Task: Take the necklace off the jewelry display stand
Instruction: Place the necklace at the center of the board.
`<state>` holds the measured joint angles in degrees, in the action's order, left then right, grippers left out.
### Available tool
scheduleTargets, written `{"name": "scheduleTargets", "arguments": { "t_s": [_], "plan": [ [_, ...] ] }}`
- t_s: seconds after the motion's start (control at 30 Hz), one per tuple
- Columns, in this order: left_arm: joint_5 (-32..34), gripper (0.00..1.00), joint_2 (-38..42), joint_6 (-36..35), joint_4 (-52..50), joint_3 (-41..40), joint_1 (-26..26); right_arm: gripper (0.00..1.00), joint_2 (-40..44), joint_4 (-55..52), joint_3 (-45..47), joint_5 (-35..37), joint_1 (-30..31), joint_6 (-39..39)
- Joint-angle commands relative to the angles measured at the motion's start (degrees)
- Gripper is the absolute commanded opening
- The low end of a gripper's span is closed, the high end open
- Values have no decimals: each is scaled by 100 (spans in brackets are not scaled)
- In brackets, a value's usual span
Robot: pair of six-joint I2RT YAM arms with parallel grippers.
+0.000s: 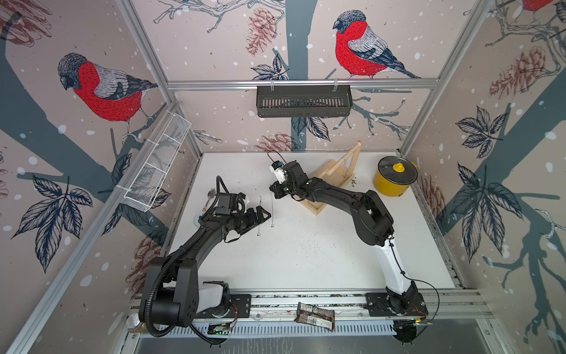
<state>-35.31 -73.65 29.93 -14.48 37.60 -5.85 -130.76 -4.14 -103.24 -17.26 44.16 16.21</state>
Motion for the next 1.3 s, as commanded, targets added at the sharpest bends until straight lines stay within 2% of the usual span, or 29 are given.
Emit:
{"name": "scheduleTargets", "arguments": {
  "t_s": [0.0,1.27],
  "plan": [
    [-14,97,-9,-56,64,-13,5,3,-110,-14,-120,63,-17,-104],
    [-112,97,-168,-76,131,-41,5,4,-1187,-189,-1064,-131,-266,-92]
  ]
}}
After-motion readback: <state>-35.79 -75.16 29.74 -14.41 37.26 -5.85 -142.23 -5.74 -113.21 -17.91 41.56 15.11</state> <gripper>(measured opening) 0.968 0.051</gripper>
